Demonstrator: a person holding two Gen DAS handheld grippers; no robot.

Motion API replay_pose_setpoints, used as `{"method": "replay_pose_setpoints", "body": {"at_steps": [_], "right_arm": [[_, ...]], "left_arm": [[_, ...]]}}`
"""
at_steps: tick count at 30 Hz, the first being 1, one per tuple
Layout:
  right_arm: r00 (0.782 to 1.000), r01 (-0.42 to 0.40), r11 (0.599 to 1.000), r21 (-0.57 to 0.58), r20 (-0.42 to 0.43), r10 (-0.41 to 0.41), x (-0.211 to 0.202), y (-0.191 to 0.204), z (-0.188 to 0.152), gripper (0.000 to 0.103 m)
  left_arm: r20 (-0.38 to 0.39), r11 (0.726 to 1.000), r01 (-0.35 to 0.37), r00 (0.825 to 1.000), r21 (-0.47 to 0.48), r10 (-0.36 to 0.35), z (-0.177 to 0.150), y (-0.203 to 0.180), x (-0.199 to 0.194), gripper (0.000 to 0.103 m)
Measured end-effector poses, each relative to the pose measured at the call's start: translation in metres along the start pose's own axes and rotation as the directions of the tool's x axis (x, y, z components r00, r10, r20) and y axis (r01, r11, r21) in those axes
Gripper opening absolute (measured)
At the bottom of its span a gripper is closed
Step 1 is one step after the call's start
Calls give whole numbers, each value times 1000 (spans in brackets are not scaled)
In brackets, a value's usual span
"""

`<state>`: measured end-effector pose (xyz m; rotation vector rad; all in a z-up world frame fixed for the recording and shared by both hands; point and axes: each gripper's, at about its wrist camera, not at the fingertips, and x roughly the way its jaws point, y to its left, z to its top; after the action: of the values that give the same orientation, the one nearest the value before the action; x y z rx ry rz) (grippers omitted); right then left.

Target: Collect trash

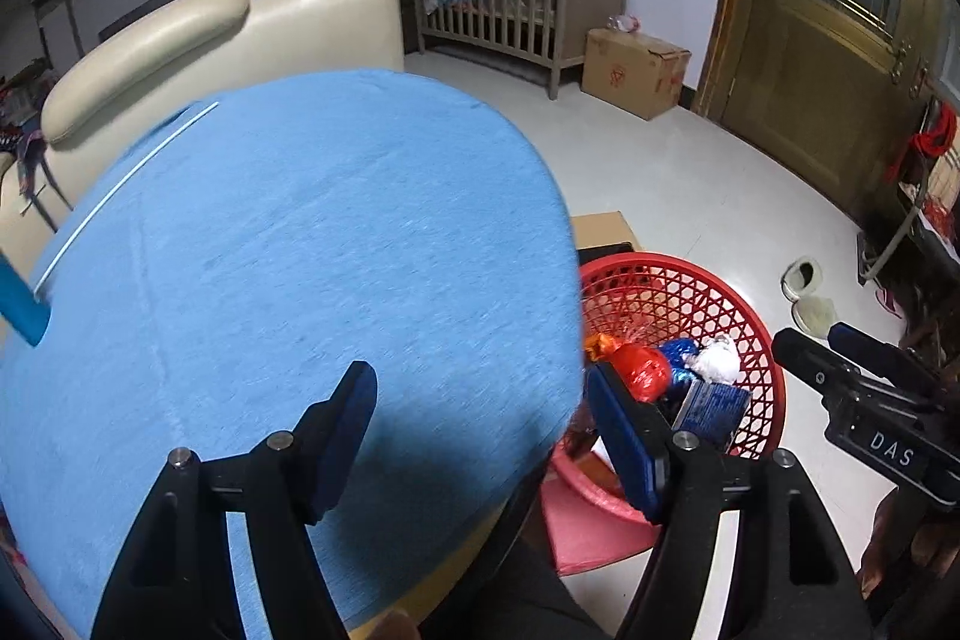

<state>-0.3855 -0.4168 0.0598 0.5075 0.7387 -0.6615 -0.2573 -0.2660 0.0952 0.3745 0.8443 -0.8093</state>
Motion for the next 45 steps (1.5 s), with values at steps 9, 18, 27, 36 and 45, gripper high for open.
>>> {"method": "replay_pose_setpoints", "body": {"at_steps": [9,18,27,36,45], "right_arm": [[1000,15,996,-85,-11,-16,-6,35,-13,82],[1000,30,994,-103,-7,-31,-8,47,-20,82],[999,34,994,-104,8,-33,-14,49,-23,82],[999,52,995,-88,12,-51,-14,43,-24,82],[997,77,995,-63,7,-77,-12,32,-22,82]], "left_arm": [[38,996,15,999,-86,-12,-22,38,-19,82],[53,995,10,999,-97,-5,-35,47,-26,83],[68,997,20,998,-77,-15,-38,41,-32,83],[58,998,42,998,-43,-39,-40,31,-32,83],[55,998,56,997,-5,-56,-40,20,-32,83]]}}
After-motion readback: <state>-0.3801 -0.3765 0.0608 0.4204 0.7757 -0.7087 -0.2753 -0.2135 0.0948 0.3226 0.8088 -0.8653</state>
